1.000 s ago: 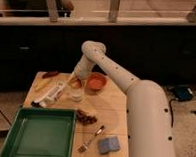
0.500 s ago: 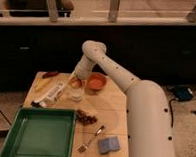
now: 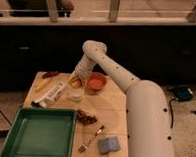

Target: Place apple in paper cup

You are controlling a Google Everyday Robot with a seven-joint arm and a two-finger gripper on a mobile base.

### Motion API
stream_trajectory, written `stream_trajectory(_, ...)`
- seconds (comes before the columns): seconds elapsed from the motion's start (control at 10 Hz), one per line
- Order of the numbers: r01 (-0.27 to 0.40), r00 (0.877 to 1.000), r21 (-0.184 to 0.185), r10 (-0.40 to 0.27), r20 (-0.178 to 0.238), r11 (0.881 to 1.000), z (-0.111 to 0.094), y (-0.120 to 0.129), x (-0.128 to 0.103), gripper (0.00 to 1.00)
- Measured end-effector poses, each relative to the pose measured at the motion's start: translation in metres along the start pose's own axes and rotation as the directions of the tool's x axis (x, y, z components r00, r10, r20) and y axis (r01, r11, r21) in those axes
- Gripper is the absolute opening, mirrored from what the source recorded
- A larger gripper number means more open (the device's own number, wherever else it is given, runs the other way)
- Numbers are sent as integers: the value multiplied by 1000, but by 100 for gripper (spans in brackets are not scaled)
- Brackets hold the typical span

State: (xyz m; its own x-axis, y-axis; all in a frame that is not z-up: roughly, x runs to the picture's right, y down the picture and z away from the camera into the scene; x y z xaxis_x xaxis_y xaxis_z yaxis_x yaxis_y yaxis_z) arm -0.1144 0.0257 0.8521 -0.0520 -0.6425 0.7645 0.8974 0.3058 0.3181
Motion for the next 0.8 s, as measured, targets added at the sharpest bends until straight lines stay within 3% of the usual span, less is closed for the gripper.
stream_trajectory(0.2, -1, 1000, 1, 1, 0, 1000, 0, 0, 0, 39)
stream_trajectory(0.4, -2, 1000, -3, 2, -6, 1000, -2, -1, -2, 61)
stream_trajectory(0.6, 2, 1000, -4, -2, -10, 1000, -5, -5, -3, 77)
stream_trajectory(0.8, 7, 1000, -7, -7, -14, 1000, -8, -7, -5, 80)
